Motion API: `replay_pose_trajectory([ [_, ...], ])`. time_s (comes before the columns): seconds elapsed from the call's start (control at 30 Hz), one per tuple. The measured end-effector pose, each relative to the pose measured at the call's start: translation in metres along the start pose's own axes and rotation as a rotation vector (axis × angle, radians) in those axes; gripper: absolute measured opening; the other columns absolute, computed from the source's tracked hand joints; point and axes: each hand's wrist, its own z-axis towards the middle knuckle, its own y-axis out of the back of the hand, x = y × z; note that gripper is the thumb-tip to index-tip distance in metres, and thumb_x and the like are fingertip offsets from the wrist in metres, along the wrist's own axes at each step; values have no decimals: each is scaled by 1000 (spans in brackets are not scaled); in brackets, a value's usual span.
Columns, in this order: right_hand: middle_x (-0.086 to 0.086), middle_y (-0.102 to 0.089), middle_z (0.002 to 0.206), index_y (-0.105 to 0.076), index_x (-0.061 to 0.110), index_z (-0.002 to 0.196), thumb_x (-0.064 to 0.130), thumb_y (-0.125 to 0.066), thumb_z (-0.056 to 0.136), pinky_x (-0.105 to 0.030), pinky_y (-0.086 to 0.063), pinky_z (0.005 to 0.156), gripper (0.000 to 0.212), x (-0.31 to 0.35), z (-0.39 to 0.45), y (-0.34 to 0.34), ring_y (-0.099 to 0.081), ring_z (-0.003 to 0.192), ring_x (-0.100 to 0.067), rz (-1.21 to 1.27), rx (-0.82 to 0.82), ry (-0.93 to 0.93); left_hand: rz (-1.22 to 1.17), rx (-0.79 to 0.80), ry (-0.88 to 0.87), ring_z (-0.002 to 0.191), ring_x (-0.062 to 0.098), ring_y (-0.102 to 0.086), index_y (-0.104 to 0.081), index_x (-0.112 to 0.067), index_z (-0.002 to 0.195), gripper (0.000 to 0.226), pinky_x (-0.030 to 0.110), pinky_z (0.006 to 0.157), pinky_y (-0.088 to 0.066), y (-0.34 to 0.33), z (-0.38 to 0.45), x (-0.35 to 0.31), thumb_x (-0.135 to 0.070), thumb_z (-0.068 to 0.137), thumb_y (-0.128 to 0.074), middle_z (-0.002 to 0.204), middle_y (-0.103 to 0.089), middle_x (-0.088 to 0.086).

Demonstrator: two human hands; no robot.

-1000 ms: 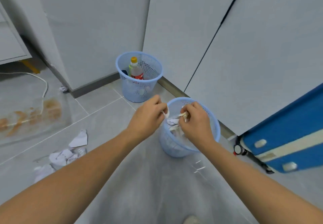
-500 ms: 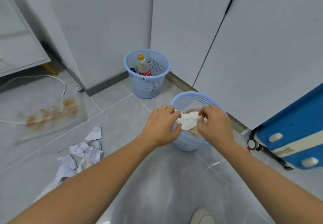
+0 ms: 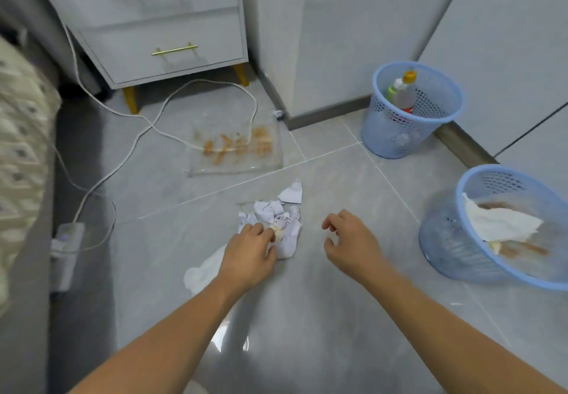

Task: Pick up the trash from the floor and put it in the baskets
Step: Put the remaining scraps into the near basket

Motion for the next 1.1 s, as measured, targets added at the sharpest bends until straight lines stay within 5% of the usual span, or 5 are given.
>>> replay_pose_trajectory([
  [0.17,5,-50,122,-62,25,122,28,-69,88,-31,-45,76,35,19,23,-62,-45,117,-20,-38,160,43,-26,-11,93,101,26,-54,-65,-20,109,31,39,73,-51,-7,17,55,-34,88,-48,107,-59,0],
  [0.33,-2,-44,142,-60,26,131,34,-74,83,-39,-48,98,51,21,43,-106,-37,130,-27,-23,157,130,-57,-26,-4,105,24,-53,-63,-25,122,32,41,77,-52,-19,71,63,-24,90,-59,114,-56,-2],
  [0.47,-4,-39,149,-60,28,125,39,-73,81,-38,-51,91,47,10,47,-123,-38,132,-30,-153,176,158,-30,76,-137,112,23,-52,-63,-29,130,41,39,82,-50,-29,105,56,-21,89,-62,123,-54,-2],
  [0.63,-10,-48,137,-63,21,101,38,-74,77,-37,-52,76,30,-22,42,-123,-47,115,-36,-181,83,104,95,237,-174,118,27,-45,-55,-29,138,48,39,84,-46,-47,114,51,-23,90,-61,129,-46,5],
  [1.1,0,-59,103,-66,15,98,16,-68,74,-35,-46,76,24,-45,31,-73,-50,88,-31,20,-117,73,73,51,-152,99,22,-47,-60,-25,118,41,32,67,-37,-25,113,9,-40,81,-67,103,-47,-1],
])
